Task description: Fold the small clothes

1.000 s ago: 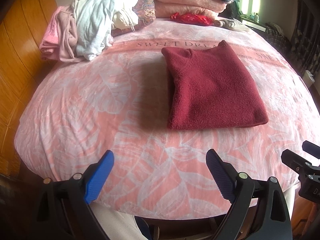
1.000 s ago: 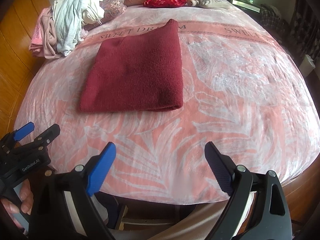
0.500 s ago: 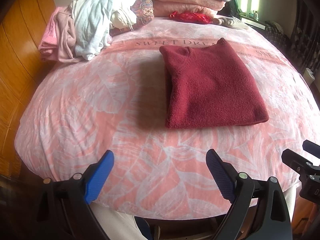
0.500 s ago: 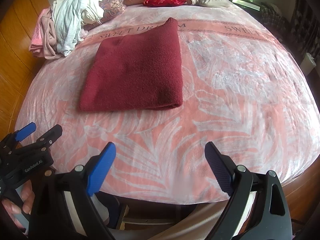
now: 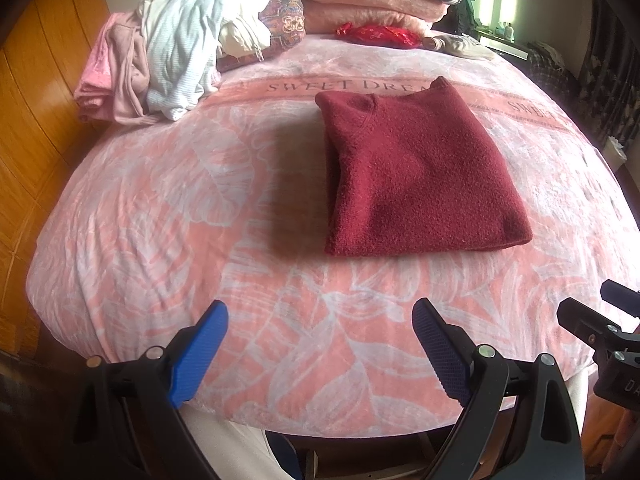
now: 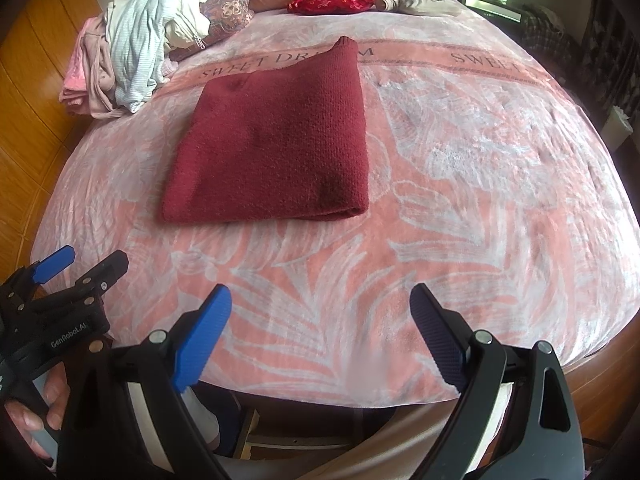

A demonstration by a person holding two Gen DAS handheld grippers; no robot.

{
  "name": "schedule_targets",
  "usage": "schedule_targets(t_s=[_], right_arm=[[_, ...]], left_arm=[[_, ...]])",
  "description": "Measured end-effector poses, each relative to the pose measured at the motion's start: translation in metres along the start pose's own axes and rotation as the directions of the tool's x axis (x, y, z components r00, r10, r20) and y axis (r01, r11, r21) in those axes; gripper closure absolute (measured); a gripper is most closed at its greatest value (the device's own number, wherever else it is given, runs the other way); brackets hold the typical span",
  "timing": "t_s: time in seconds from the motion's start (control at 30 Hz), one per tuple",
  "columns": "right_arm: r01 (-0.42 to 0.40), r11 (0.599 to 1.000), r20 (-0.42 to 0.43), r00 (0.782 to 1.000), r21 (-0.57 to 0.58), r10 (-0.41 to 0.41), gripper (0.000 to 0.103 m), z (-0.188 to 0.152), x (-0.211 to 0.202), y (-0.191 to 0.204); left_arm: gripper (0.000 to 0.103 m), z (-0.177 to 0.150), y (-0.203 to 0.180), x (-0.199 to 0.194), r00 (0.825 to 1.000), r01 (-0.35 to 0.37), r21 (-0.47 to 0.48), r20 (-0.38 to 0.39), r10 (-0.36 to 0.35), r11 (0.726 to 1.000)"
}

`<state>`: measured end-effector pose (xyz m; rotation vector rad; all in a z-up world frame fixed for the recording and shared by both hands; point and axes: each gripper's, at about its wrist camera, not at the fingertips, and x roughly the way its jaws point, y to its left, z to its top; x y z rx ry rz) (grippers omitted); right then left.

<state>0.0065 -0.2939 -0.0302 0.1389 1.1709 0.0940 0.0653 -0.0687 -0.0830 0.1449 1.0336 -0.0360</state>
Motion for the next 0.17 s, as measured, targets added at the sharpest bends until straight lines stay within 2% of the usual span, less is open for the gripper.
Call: schedule_targets(t_s=[0.17], right_arm=[[-0.001, 1.0, 0.0, 1.0, 0.0, 0.001, 0.013, 0.0004, -0.0007, -0.0003]], left_arm=[[0.009, 0.0009, 0.0, -0.0024, 1.0, -0.002, 0.002, 0.004, 0.002, 1.0]])
